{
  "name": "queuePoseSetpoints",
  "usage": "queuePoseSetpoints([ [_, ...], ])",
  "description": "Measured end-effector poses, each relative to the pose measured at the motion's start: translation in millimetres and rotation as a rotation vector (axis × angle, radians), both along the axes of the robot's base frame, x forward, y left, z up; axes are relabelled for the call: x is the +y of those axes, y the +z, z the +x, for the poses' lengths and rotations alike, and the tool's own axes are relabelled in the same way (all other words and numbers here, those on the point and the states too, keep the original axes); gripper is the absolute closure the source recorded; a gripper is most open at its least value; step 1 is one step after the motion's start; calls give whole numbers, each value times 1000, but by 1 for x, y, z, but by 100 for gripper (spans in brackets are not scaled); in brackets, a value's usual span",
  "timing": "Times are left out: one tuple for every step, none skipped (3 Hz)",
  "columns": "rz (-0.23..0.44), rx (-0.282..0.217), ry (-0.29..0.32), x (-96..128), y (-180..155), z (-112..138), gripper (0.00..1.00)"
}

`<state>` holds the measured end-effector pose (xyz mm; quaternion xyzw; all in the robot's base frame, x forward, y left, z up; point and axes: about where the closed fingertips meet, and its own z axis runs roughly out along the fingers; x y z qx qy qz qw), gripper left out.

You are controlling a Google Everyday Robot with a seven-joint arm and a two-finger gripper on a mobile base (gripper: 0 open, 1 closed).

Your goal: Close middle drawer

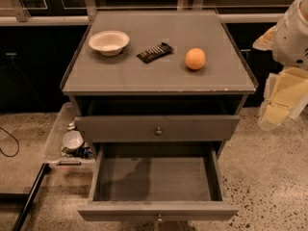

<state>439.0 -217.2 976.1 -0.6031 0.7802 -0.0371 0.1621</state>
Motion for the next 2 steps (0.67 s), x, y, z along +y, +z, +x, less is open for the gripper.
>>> queuePoseSetpoints([
  [0, 0, 0, 0, 0, 0, 0],
  [22, 21, -16, 0, -36, -5, 0],
])
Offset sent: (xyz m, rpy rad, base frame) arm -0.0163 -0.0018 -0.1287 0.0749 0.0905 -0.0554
